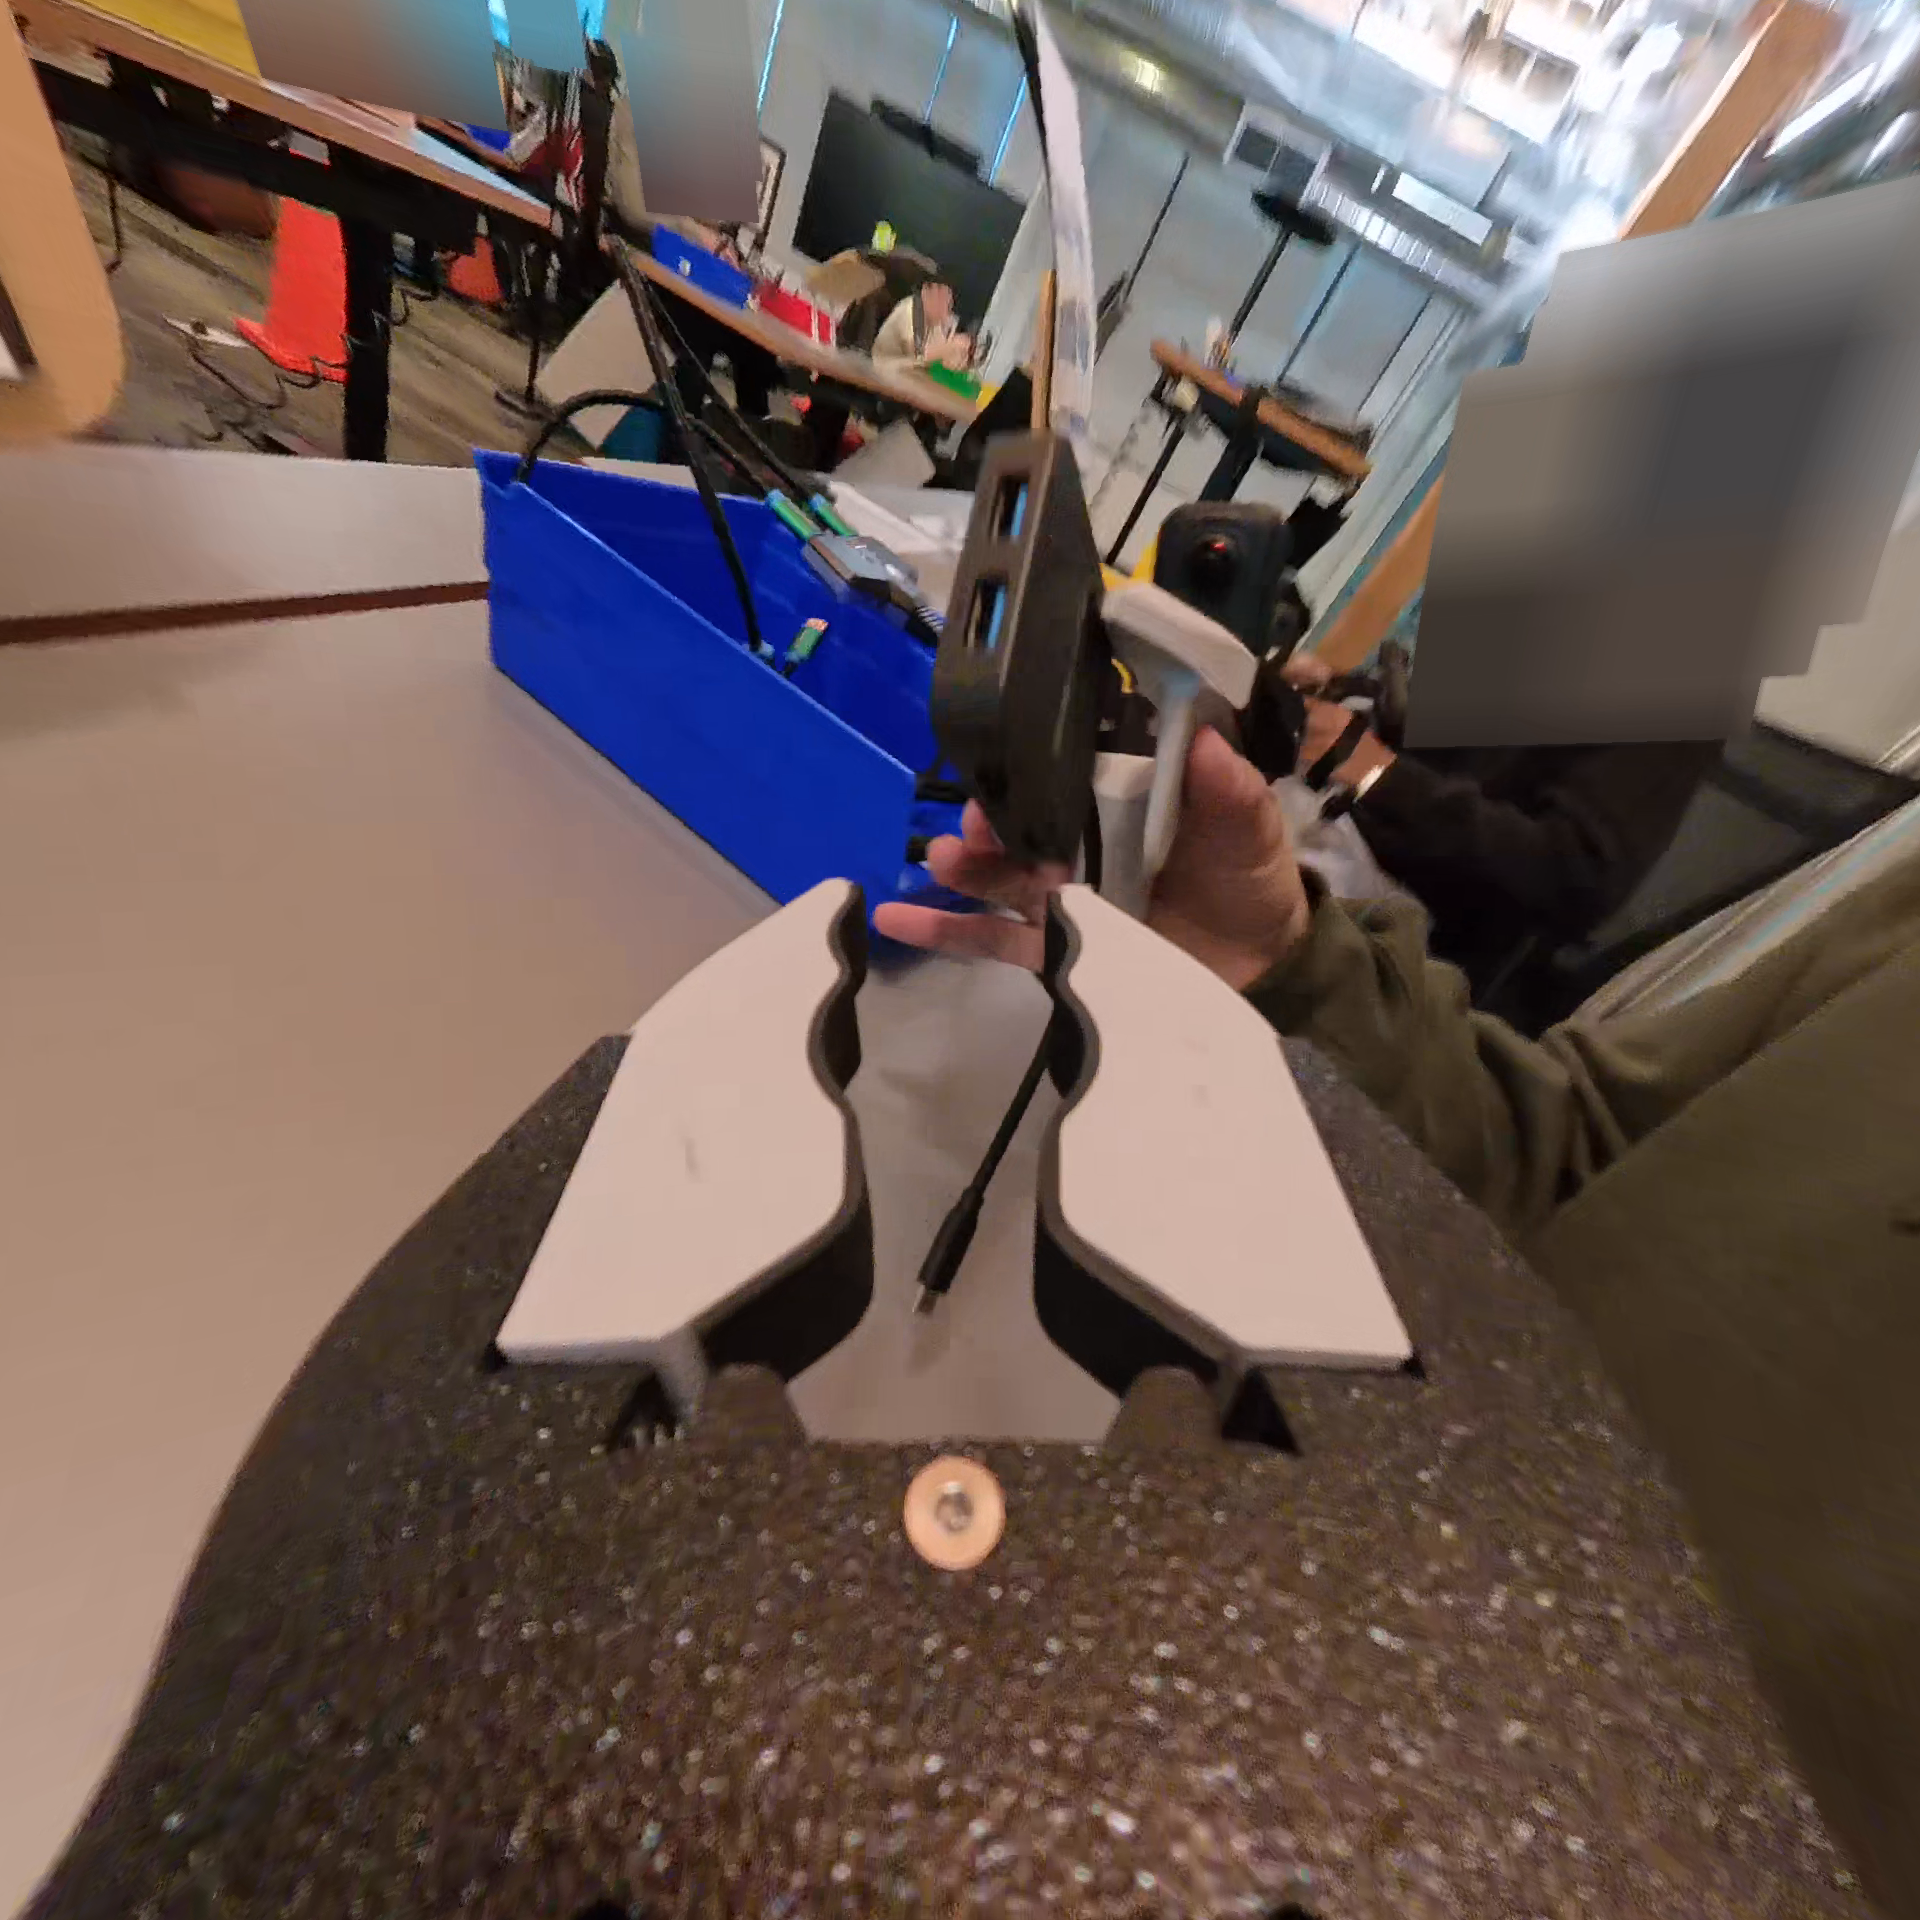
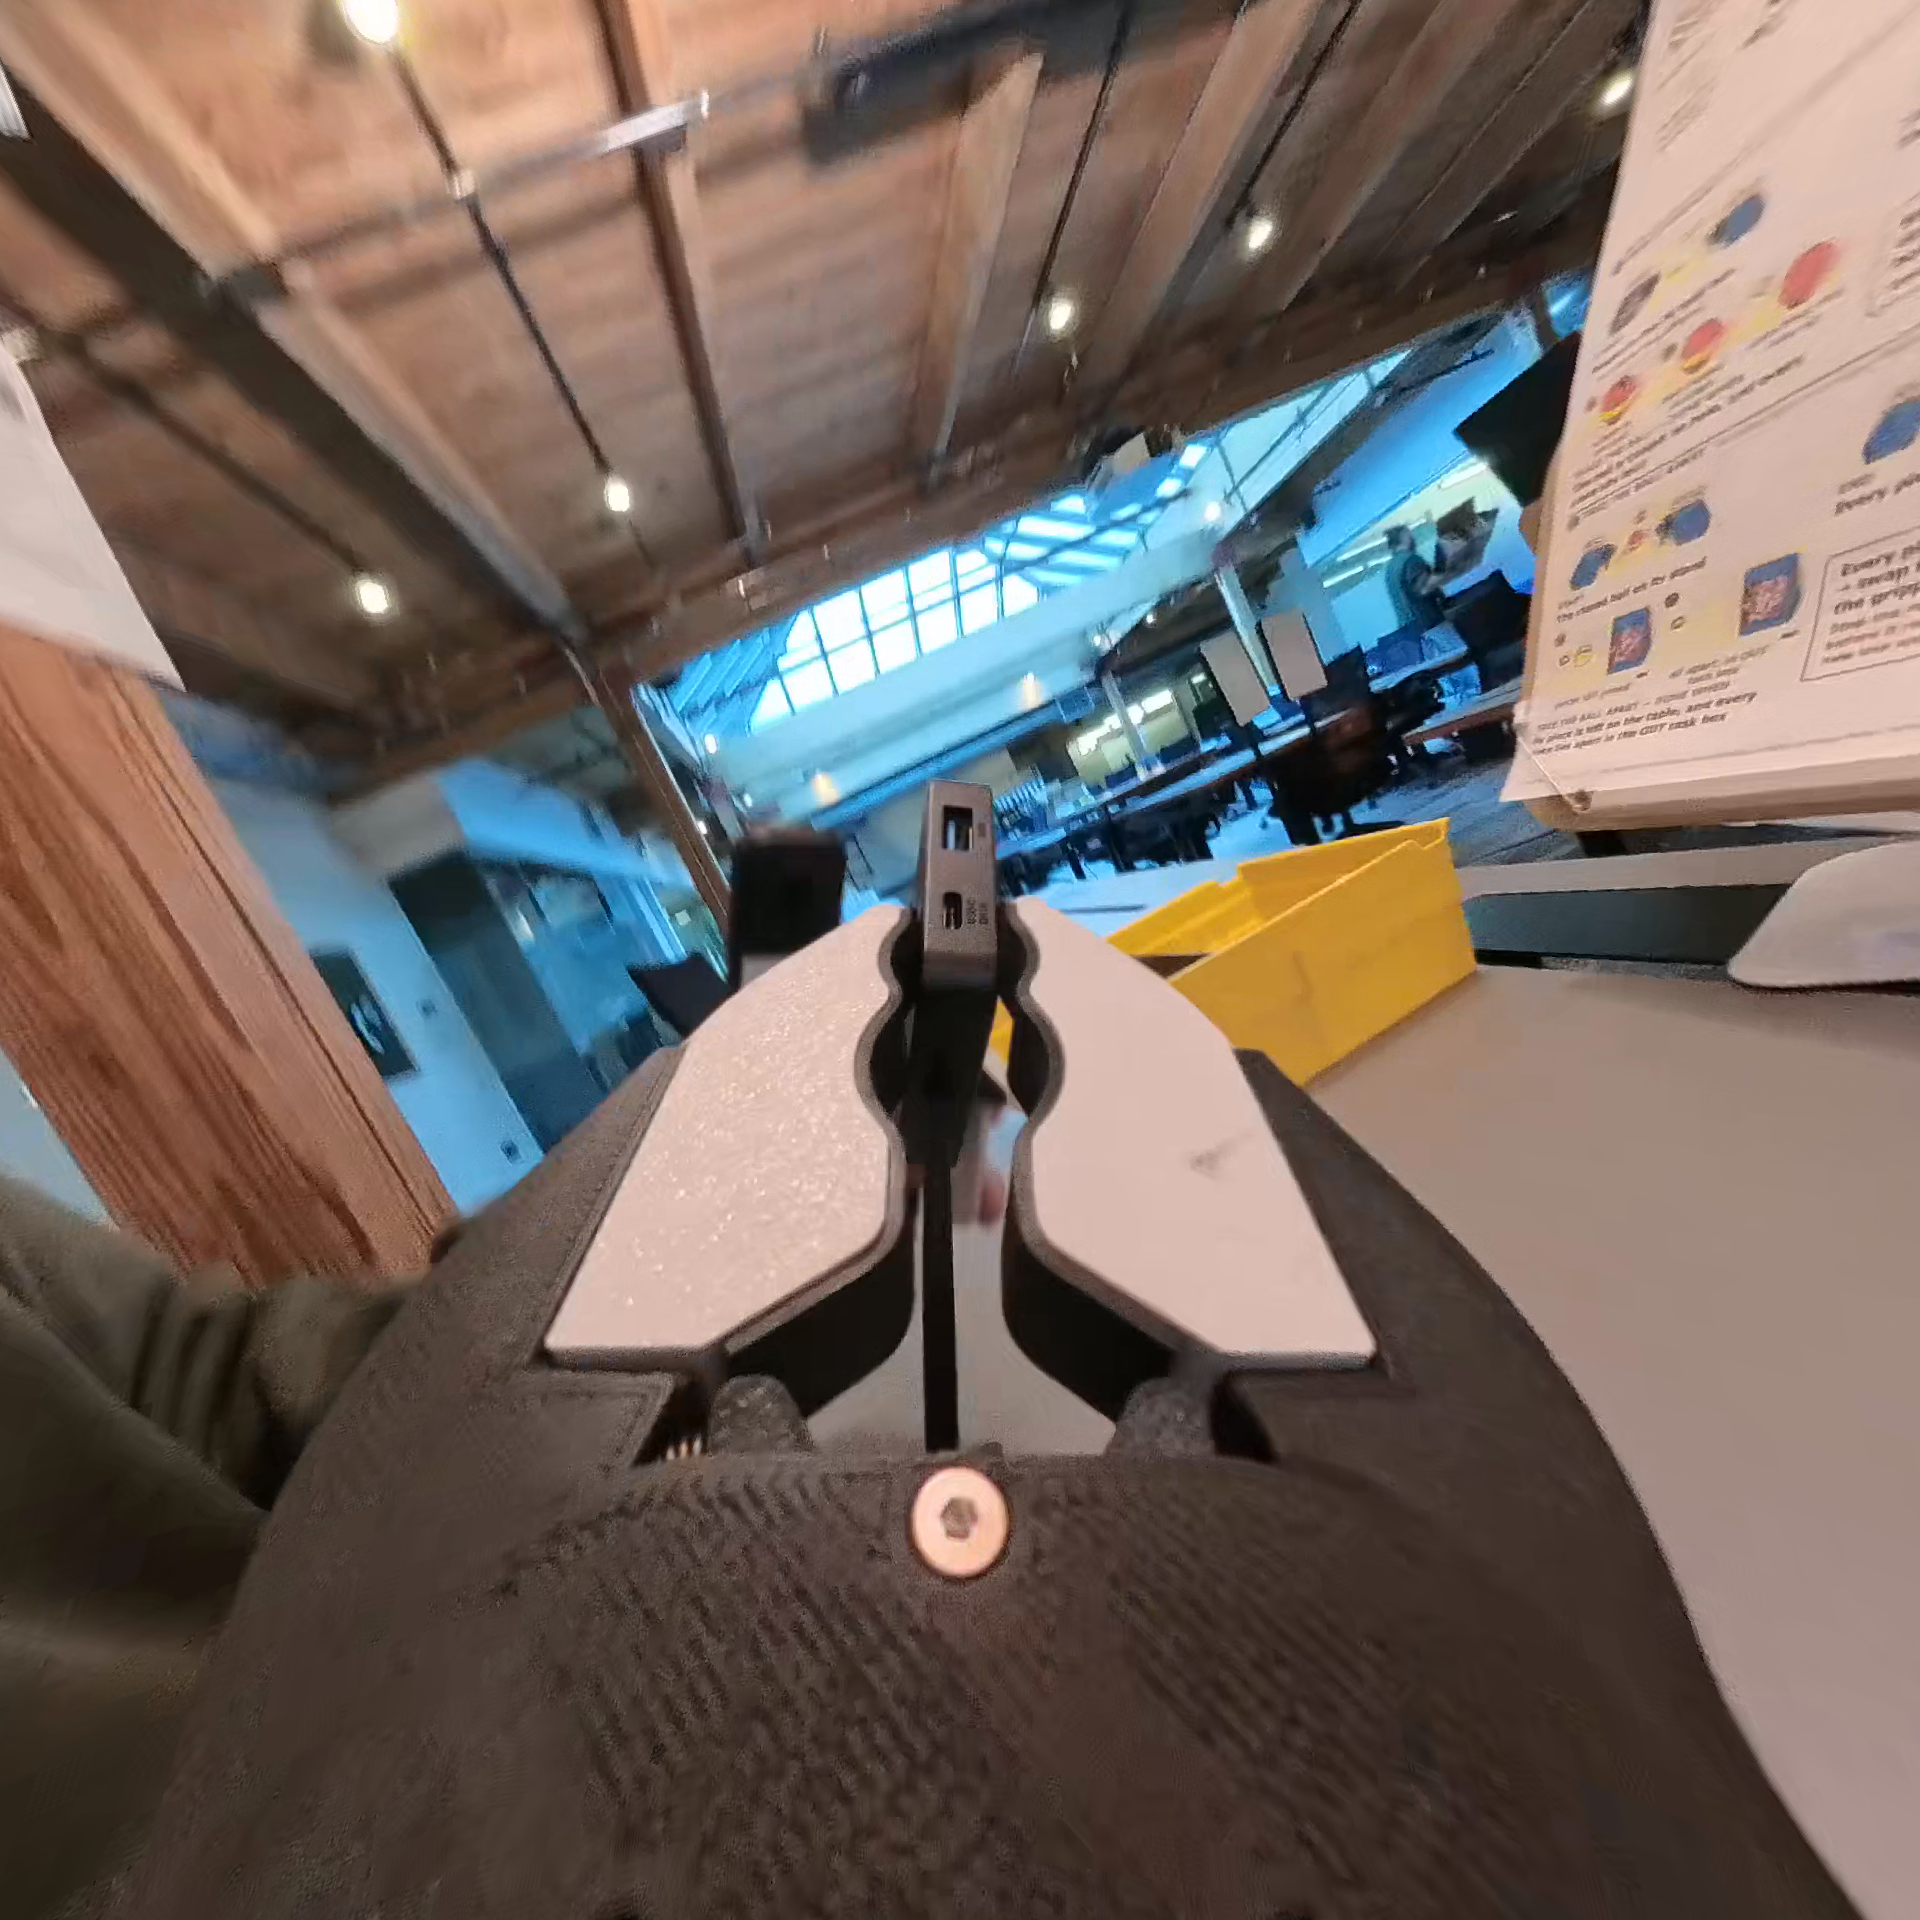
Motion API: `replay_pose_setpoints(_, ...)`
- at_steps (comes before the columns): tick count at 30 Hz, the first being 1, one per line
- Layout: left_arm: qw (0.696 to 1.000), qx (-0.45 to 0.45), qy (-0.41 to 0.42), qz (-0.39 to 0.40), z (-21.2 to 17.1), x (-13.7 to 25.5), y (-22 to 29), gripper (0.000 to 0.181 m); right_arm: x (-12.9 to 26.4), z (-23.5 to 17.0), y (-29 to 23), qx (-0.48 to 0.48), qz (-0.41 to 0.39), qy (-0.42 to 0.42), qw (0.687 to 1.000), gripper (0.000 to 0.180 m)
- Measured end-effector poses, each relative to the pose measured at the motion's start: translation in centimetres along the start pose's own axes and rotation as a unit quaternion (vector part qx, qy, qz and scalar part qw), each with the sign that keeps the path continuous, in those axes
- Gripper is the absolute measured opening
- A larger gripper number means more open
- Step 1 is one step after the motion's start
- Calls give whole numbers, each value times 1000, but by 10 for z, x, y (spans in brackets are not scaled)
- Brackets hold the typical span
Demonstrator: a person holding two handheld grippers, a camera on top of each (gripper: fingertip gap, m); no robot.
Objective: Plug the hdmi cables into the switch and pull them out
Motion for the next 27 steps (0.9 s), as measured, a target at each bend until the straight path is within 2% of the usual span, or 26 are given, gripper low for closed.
replay_pose_setpoints(2, 998, 58, 25, -27, -15, -8, 2, 42, 0, -2, 2, -26, -9, 26, 999, 14)
replay_pose_setpoints(4, 989, 118, 64, -57, -20, -14, 4, 41, -3, -9, 3, -24, -19, 26, 999, 14)
replay_pose_setpoints(7, 969, 203, 117, -81, -19, -16, 0, 28, -8, -19, 1, -18, -20, 21, 999, 14)
replay_pose_setpoints(8, 966, 218, 119, -77, -20, -16, -3, 16, -10, -21, -1, -16, -19, 19, 1000, 14)
replay_pose_setpoints(12, 968, 212, 116, -62, -25, -11, -7, 16, -11, -25, 1, 11, -18, -14, 1000, 15)
replay_pose_setpoints(16, 973, 215, 35, -78, -13, -1, -6, 14, -6, -23, 1, 71, 38, -71, 994, 22)
replay_pose_setpoints(17, 972, 223, -1, -69, -9, 2, -7, 14, -4, -21, -2, 111, 48, -85, 989, 39)
replay_pose_setpoints(18, 971, 226, -42, -64, -5, 6, -7, 14, -2, -21, -4, 158, 43, -103, 981, 63)
replay_pose_setpoints(19, 970, 220, -82, -68, -2, 10, -7, 14, 1, -21, -6, 211, 40, -131, 968, 78)
replay_pose_setpoints(22, 958, 209, -178, -89, 6, 18, -6, 14, 5, -30, -10, 321, 63, -241, 914, 98)
replay_pose_setpoints(24, 948, 220, -212, -92, 8, 18, -8, 14, 5, -40, -13, 363, 87, -270, 888, 101)
replay_pose_setpoints(27, 928, 235, -267, -108, 2, 12, -10, 14, -1, -53, -18, 383, 110, -271, 877, 103)
Point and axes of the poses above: each gripper's, where its closed fingertips meet, x back along the fingers, z out of its top, y = z × x across the jaws, the point moved 10 cm from there along x, back along the fingers, and after that the axes turned 6 degrees about z, right-handed, at the moved point
